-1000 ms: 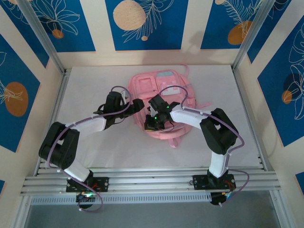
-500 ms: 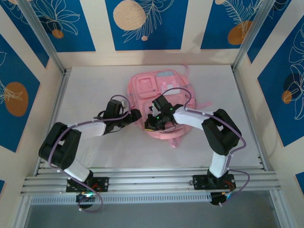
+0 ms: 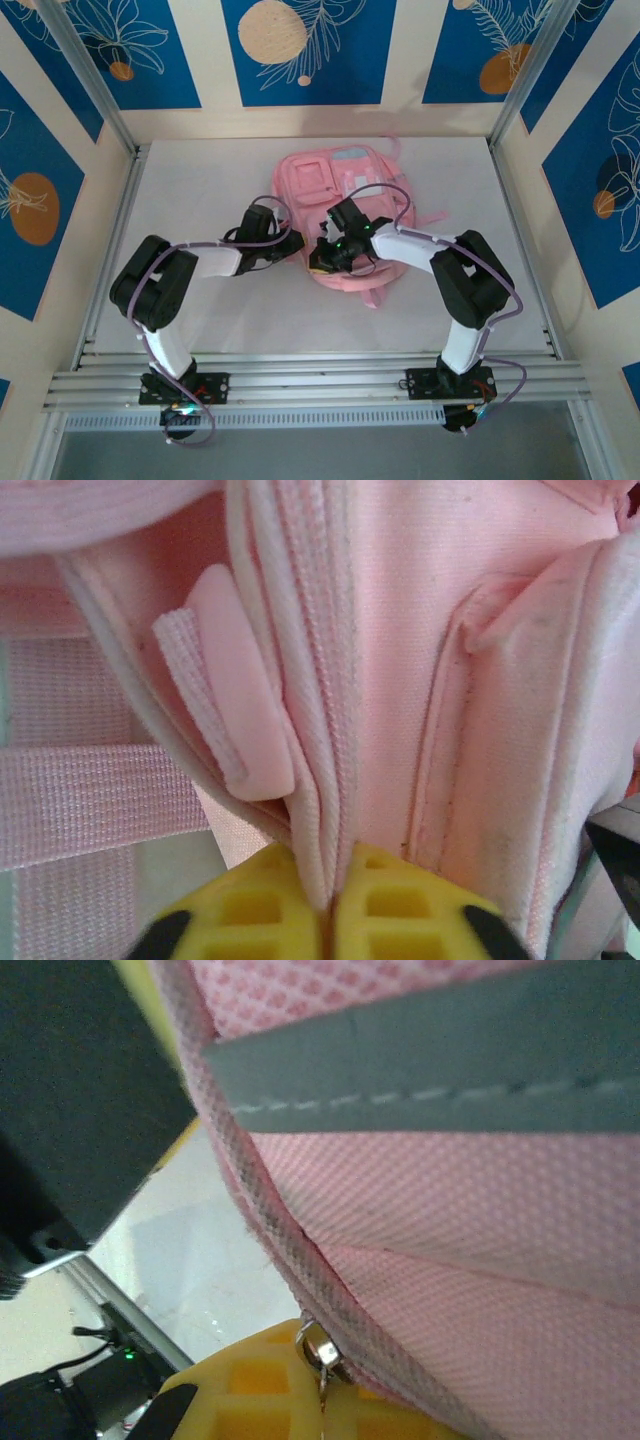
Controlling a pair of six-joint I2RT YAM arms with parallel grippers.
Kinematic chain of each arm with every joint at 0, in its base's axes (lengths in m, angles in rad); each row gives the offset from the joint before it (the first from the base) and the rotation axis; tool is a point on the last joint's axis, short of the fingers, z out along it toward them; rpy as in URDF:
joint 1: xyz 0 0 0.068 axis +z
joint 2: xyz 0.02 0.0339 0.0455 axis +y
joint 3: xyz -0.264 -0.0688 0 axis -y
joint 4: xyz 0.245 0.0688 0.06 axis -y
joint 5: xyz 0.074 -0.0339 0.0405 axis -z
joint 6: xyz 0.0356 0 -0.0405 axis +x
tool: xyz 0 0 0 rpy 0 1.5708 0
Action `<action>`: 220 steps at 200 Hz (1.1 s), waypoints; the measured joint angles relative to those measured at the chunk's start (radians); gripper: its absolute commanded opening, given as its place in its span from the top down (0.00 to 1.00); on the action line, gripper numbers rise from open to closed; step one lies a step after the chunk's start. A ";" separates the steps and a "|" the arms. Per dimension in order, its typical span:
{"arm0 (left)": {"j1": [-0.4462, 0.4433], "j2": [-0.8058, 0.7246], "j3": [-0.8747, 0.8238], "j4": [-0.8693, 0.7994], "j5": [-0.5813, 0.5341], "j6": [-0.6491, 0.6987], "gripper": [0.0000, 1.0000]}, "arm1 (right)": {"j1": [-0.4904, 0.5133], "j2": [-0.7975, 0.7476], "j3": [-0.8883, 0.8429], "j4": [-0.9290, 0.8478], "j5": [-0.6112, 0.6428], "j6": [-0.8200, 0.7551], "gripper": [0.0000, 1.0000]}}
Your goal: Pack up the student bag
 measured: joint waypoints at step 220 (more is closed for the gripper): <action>0.280 0.096 0.311 -0.352 0.133 0.272 0.84 | -0.050 -0.087 0.122 -0.412 0.463 -0.682 1.00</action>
